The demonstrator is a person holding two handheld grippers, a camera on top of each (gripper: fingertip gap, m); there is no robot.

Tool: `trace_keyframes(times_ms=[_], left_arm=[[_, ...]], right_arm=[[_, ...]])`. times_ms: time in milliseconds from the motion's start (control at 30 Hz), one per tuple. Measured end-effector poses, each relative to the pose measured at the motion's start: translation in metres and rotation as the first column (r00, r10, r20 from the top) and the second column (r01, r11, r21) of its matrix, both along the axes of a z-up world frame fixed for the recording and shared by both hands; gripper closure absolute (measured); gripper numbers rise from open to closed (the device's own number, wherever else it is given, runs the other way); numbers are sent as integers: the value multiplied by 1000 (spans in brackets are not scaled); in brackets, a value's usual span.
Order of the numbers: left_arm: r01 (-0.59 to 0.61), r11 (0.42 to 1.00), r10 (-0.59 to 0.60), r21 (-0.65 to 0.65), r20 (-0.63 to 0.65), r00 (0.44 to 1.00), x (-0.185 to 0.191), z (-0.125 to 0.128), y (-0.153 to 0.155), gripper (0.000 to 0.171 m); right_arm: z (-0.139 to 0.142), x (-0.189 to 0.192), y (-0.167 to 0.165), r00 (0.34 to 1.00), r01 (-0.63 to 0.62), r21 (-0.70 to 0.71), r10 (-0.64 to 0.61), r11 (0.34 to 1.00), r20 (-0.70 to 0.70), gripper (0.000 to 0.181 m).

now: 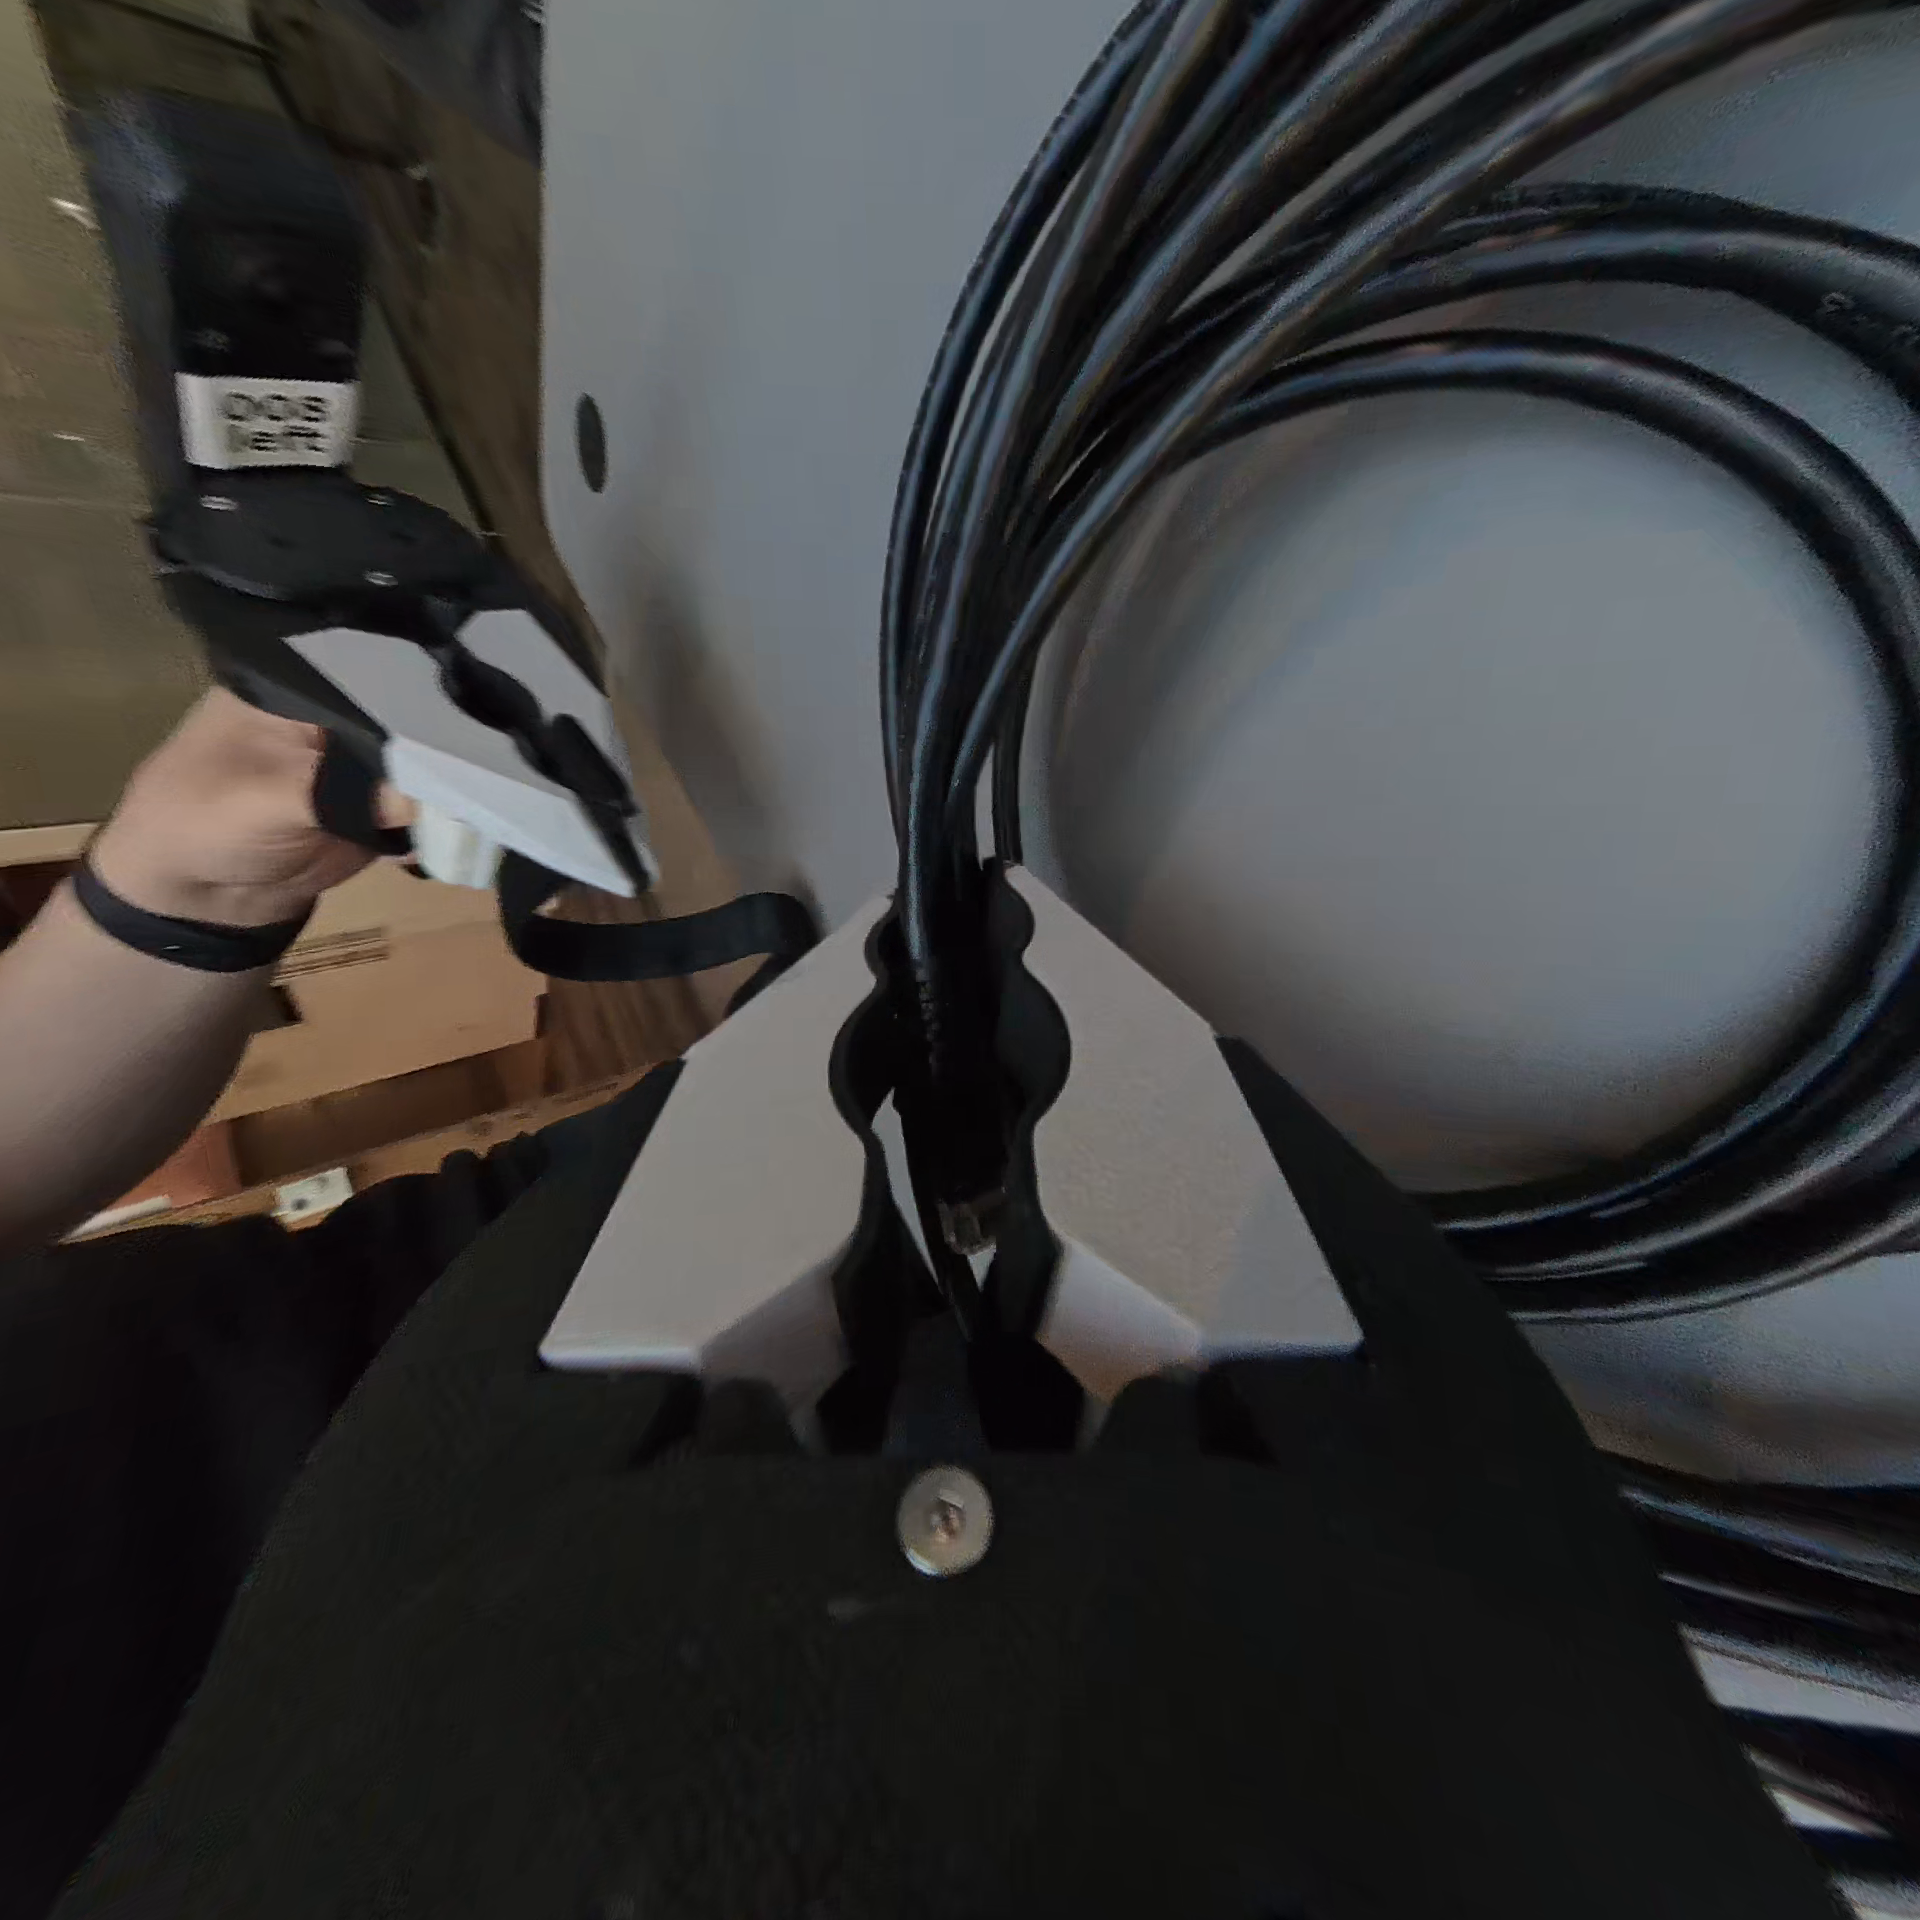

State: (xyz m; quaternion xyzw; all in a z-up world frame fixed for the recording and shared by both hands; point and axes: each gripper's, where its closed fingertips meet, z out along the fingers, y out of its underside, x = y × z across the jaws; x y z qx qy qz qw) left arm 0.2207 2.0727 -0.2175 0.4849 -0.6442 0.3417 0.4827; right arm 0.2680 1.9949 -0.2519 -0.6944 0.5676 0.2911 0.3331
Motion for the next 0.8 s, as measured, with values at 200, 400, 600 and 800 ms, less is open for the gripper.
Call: trace_keyframes(times_ms=[200,400,600,800], left_arm=[[124,992,-123,18,-35,992,-5,-21,-43,171],[159,985,-157,74,-27,987,1,-37,-83,171],[127,989,-116,-69,145,983,12,-21,-118,171],[162,985,-153,-55,147,977,1,-41,-126,171]], right_arm=[[34,-3,-2,1000,23,204,-18,979,-25,171],[51,-3,-11,1000,11,271,-6,963,-16,172],[37,-17,-18,991,-125,96,119,988,63,170],[63,-9,-40,995,-92,113,87,989,51,149]])
